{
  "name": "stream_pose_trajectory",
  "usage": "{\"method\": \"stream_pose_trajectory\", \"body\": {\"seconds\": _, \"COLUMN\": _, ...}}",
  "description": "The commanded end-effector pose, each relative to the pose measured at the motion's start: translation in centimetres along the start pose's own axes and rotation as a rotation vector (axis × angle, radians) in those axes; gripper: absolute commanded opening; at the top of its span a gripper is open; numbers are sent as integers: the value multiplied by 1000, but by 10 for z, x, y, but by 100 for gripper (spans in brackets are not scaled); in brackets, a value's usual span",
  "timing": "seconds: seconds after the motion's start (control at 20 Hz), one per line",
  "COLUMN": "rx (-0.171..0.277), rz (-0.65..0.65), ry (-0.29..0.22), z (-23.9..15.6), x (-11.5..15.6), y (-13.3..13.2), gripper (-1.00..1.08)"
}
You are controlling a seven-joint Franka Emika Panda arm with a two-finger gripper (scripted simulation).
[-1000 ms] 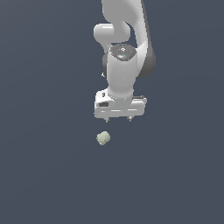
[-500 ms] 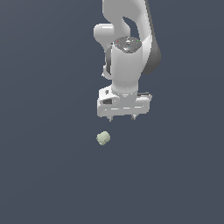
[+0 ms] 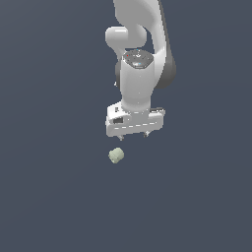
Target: Pick up the object and move it to a goal position.
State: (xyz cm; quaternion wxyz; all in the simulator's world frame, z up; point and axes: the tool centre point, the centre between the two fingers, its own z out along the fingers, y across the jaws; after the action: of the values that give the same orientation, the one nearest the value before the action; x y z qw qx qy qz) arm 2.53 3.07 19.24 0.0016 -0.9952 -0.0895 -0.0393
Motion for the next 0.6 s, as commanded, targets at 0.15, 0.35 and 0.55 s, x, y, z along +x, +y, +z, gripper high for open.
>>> {"method": "stream_pose_trajectory", "body": {"seconds": 0.15, "rx": -2, "rz": -96, "ry": -15, "z": 18, "x": -2, "y": 14, "gripper": 100}}
{"method": "stream_pose_trajectory", "body": {"seconds": 0.35, "rx": -1, "rz": -186, "ry": -29, "z": 35, "x": -4, "y": 27, "gripper": 100}}
{"method": "stream_pose_trajectory", "body": {"seconds": 0.55, "rx": 2, "rz": -278, "ry": -43, "z": 53, "x": -7, "y": 41, "gripper": 100}}
